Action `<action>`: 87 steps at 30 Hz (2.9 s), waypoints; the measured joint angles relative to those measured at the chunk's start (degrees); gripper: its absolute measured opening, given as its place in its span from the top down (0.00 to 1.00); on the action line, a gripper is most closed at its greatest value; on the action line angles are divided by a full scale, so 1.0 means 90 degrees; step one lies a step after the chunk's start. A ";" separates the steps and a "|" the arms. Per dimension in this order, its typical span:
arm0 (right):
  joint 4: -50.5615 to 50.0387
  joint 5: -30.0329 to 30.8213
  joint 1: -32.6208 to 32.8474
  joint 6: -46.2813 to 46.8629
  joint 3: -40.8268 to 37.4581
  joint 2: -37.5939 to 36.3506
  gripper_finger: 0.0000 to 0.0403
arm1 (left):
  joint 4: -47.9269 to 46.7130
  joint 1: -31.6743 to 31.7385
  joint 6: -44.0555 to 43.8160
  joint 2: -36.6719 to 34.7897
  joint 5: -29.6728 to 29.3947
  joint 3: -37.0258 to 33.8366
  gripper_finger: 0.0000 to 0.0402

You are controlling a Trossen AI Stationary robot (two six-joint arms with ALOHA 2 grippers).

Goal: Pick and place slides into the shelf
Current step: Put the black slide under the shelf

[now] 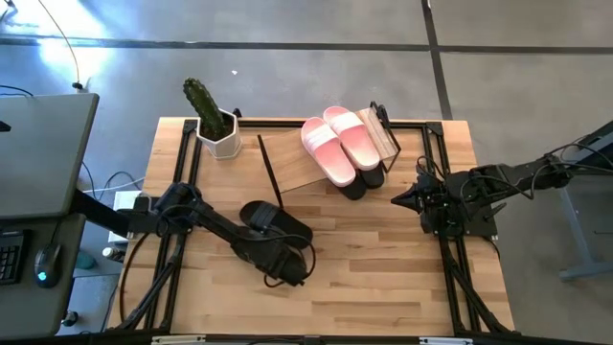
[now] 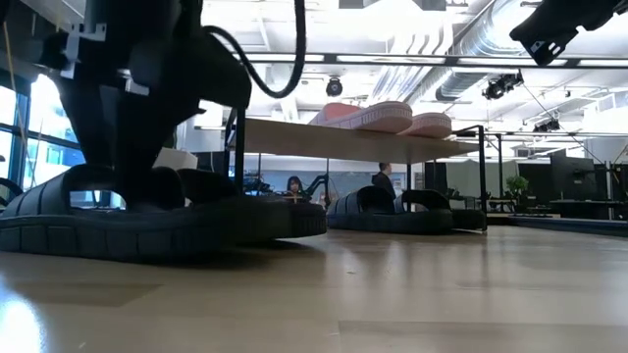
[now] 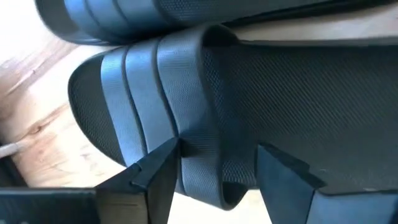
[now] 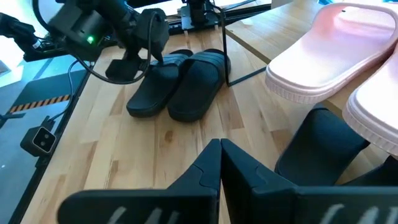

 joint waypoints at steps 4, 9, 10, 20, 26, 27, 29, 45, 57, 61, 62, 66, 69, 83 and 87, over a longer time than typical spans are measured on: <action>-0.0002 0.0000 0.0000 0.0002 0.0000 0.0000 1.00 | -0.0272 0.0000 -0.0098 0.0000 0.0001 -0.0046 0.58; -0.0002 0.0000 0.0000 0.0002 0.0000 0.0000 1.00 | -0.0605 -0.0007 -0.0193 0.0000 -0.0017 -0.0054 0.73; -0.0004 0.0000 0.0000 0.0001 0.0000 0.0000 1.00 | -0.0642 -0.0006 -0.0234 0.0000 -0.0022 -0.0054 0.77; -0.0020 0.0083 0.0001 0.0002 0.0000 0.0000 1.00 | -0.0811 -0.0031 -0.0254 0.0010 0.0005 0.0080 0.98; -0.0092 0.0215 0.0000 0.0002 0.0002 0.0000 1.00 | -0.1420 -0.0406 -0.0663 0.0024 -0.0142 0.1235 0.99; -0.0092 0.0214 0.0000 0.0002 0.0002 0.0002 1.00 | -0.1428 -0.0494 -0.0740 0.0024 -0.0183 0.1459 0.99; -0.0091 0.0214 0.0001 0.0002 0.0002 0.0000 1.00 | -0.1339 -0.0687 -0.0809 0.0022 -0.0417 0.1897 0.99; -0.0087 0.0087 0.0002 -0.0046 0.0002 -0.0002 1.00 | 0.1174 -0.0918 0.2747 -0.0019 -0.3678 0.4773 1.00; -0.0246 0.0148 0.0000 0.0034 0.0005 -0.0268 1.00 | 0.1140 0.0499 0.4265 0.0771 -0.2917 0.4764 1.00; -0.0351 0.0163 0.0000 0.0015 0.0005 -0.0378 1.00 | 0.0790 0.0691 0.4379 0.1209 -0.2932 0.4763 1.00; -0.0383 0.0163 0.0000 0.0013 0.0005 -0.0391 1.00 | 0.0728 0.0731 0.4424 0.1303 -0.2942 0.4758 1.00; -0.0449 0.0161 0.0000 -0.0044 0.0007 -0.0437 1.00 | 0.0461 0.0933 0.4396 0.1712 -0.2957 0.4760 1.00; -0.0472 0.0163 0.0001 -0.0044 0.0005 -0.0480 1.00 | 0.0242 0.1030 0.4247 0.1996 -0.3073 0.4757 1.00; -0.0607 0.0158 0.0001 0.0003 0.0005 -0.0544 1.00 | -0.1270 0.1395 0.3501 0.2479 -0.3304 0.4743 1.00; -0.0610 0.0155 0.0002 0.0002 0.0005 -0.0544 1.00 | -0.1371 0.1446 0.3452 0.2625 -0.3304 0.4746 1.00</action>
